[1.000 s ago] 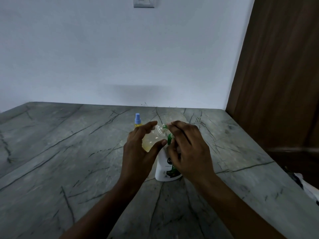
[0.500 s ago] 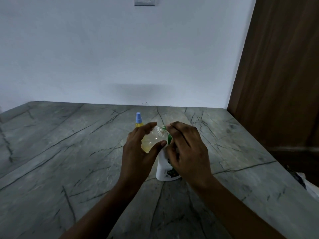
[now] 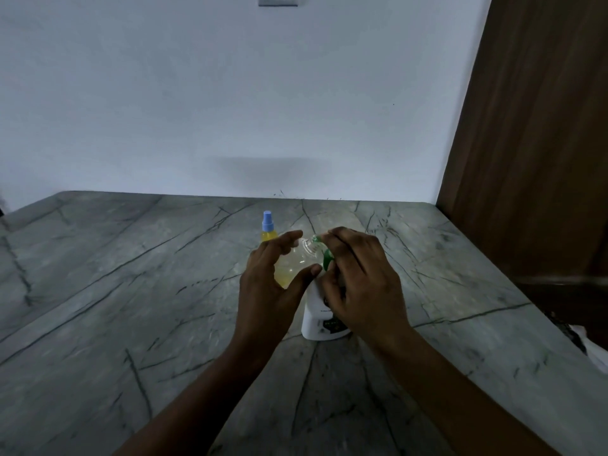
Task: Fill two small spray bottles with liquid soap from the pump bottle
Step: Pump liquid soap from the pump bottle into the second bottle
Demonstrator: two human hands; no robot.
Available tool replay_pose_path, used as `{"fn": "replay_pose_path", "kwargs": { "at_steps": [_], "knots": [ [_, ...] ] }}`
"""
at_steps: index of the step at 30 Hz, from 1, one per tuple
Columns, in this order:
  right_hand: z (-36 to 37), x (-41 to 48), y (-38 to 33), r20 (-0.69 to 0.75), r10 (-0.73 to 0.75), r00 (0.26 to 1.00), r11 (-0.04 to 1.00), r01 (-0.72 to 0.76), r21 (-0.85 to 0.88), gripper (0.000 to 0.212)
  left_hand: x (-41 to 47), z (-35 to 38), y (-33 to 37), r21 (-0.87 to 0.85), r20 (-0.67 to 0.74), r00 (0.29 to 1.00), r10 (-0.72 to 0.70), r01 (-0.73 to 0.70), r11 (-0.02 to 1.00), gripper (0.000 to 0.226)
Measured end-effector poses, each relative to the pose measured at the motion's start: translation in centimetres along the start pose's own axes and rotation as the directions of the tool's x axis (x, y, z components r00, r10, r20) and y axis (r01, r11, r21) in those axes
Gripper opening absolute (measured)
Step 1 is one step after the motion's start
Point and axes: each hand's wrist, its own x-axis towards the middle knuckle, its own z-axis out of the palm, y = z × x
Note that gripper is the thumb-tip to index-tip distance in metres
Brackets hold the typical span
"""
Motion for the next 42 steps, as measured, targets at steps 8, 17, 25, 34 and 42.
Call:
{"fn": "replay_pose_path", "kwargs": {
  "at_steps": [8, 17, 25, 34, 42],
  "knots": [
    [-0.4, 0.2, 0.0, -0.004, 0.013, 1.0, 1.0, -0.013, 0.008, 0.038, 0.3, 0.1, 0.6, -0.029, -0.017, 1.0, -0.001, 0.001, 1.0, 0.049],
    [0.2, -0.2, -0.1, -0.034, 0.01, 0.999, 1.0, -0.01, 0.016, 0.037, 0.2, 0.0, 0.3, 0.008, -0.003, 1.0, 0.009, -0.009, 1.0, 0.052],
    [1.1, -0.9, 0.1, -0.057, -0.009, 0.998, 1.0, 0.011, 0.027, 0.034, -0.1, -0.1, -0.3, 0.003, 0.011, 1.0, -0.006, 0.006, 1.0, 0.05],
    [0.5, -0.4, 0.0, -0.019, 0.003, 1.0, 1.0, -0.003, 0.015, 0.035, 0.1, 0.0, 0.0, -0.005, 0.01, 1.0, -0.014, 0.014, 1.0, 0.05],
    [-0.5, 0.2, 0.0, -0.015, 0.006, 1.0, 1.0, -0.006, 0.011, 0.038, 0.3, 0.1, 0.6, -0.026, -0.014, 1.0, 0.012, -0.012, 1.0, 0.05]
  ]
}}
